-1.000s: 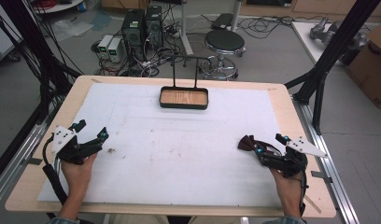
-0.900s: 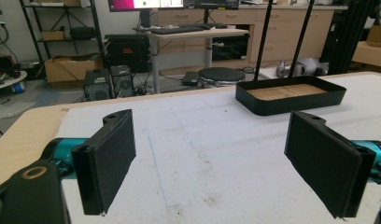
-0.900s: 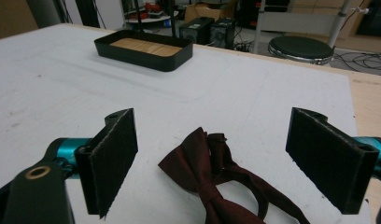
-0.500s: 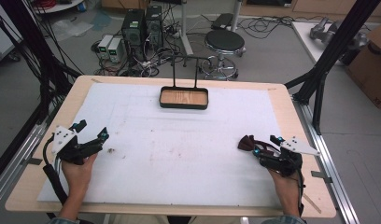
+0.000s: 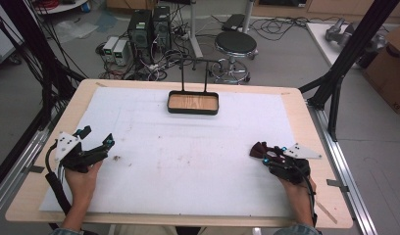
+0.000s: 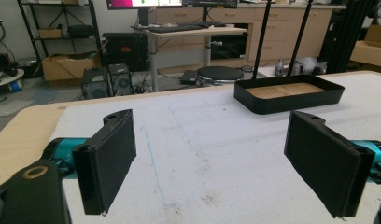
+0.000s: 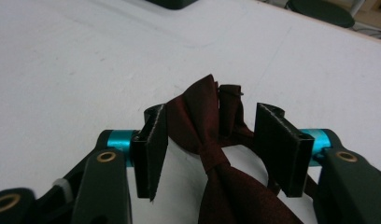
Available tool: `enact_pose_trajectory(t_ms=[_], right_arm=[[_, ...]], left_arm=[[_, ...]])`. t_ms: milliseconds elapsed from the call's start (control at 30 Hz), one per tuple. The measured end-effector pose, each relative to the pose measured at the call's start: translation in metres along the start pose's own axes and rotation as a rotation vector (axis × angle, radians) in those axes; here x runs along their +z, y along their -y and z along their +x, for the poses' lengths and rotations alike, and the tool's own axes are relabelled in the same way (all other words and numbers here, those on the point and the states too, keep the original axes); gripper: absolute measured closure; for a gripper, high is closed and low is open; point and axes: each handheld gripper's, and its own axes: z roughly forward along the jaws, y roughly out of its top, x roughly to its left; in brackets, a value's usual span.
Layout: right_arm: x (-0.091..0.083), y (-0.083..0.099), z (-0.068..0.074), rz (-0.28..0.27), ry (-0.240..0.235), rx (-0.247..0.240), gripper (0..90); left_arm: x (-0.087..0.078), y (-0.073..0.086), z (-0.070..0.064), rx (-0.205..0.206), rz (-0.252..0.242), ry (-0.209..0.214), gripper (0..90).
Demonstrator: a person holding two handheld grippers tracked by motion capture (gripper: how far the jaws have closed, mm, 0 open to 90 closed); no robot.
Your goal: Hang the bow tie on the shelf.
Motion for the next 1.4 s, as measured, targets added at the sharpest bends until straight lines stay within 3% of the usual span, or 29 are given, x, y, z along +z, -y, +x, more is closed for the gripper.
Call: enact_pose_trajectory(t_ms=[233,533,800,1300,1400], right_arm=[[0.008,0.002,0.001,0.073,0.023,-0.023,53.3],[0.016,0.004,0.0,0.121,0.024,-0.048,58.3],[0.015,0.004,0.0,0.133,0.038,-0.06,73.6],[0.018,0.005,0.003,0.151,0.046,-0.099,74.6],[0.02,0.006,0.004,0.159,0.055,-0.126,72.5]], left_arm=[[0.0,0.0,0.0,0.0,0.002,-0.001,17.0],[0.0,0.0,0.0,0.002,0.006,0.0,17.0],[0.0,0.001,0.0,0.004,0.01,0.001,17.1],[0.0,0.001,0.0,-0.001,0.008,-0.006,17.1],[0.0,0.001,0.0,-0.001,0.009,-0.007,17.1]])
